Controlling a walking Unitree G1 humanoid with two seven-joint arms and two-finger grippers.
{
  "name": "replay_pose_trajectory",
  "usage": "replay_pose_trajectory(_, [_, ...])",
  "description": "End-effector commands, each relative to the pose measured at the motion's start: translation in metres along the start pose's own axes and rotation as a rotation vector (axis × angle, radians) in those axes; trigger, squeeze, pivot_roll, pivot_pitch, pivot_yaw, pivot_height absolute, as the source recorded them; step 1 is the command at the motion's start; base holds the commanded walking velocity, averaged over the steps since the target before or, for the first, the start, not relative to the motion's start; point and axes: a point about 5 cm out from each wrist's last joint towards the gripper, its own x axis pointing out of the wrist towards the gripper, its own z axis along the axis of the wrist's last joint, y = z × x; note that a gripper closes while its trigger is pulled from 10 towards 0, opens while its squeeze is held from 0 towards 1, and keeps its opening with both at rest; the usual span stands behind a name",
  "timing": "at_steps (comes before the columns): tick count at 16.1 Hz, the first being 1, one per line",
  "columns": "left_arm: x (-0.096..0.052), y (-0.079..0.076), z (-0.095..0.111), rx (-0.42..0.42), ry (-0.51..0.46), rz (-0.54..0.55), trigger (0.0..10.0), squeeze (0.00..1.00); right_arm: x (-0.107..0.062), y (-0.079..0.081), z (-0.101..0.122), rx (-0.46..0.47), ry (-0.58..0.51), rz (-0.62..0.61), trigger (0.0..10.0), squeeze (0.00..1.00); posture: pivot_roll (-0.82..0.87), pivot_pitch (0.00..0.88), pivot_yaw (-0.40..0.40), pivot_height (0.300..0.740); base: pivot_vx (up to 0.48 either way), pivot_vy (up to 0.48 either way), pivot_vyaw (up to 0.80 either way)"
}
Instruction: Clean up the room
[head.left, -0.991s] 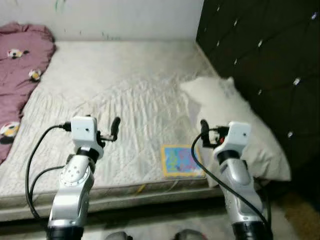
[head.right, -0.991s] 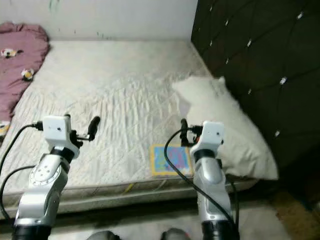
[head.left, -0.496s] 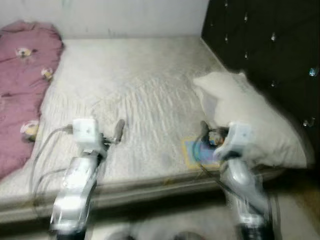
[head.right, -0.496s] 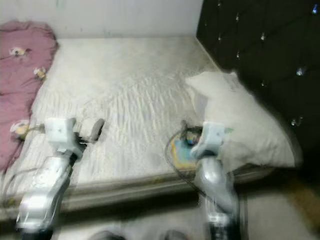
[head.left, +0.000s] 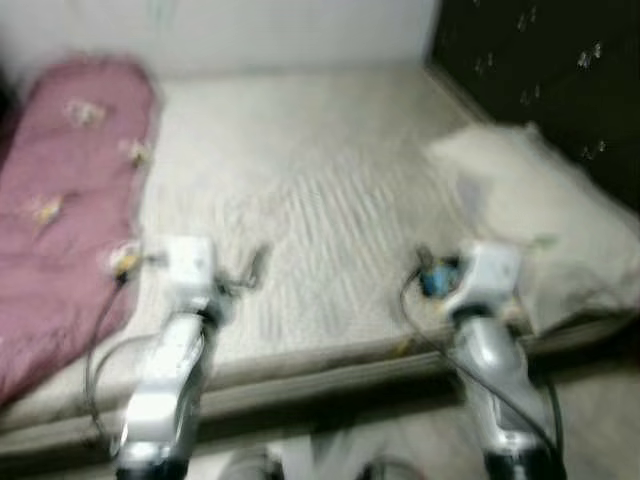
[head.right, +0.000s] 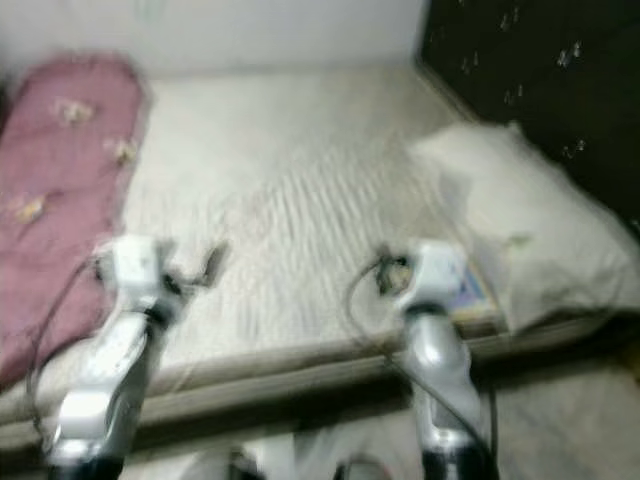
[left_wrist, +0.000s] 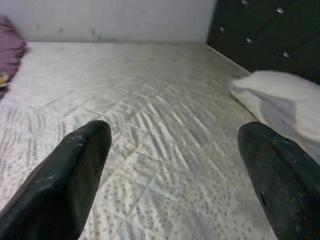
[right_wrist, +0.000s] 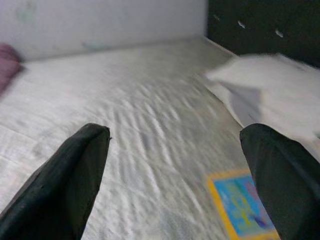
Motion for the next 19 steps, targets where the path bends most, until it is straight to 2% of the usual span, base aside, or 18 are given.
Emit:
replay_pose_trajectory(1, [0.0,0.0059,0.0064,0.022,-0.015,0.008,10.0,0.0,0.0011,0.0075,0.0057,0.008,-0.019,0.025,10.0,0.0,-0.02,0.0,-0.006,0.74,0.0,0.48,0.0])
replay_pose_trajectory(14, [0.0044,0.0033,0.0085,0.038,-0.024,-0.004,10.0,0.0,0.0019,0.0071,0.0036,-0.002,0.001,0.033,10.0,0.0,-0.03,0.0,-0.009,0.74,0.0,0.48,0.0])
replay_pose_trajectory(16, [0.0031,0.0015,0.0066,0.045,-0.027,0.004,10.0,0.0,0.0023,0.0106,-0.0031,0.004,0.048,0.074,10.0,0.0,-0.03,0.0,-0.009,0.74,0.0,0.476,0.0])
replay_pose_trajectory(19, [0.0073,0.0018,0.0099,0.043,-0.038,0.003,10.0,0.0,0.0048,0.0122,-0.003,0.019,0.055,0.089,10.0,0.0,-0.03,0.0,-0.005,0.74,0.0,0.476,0.0])
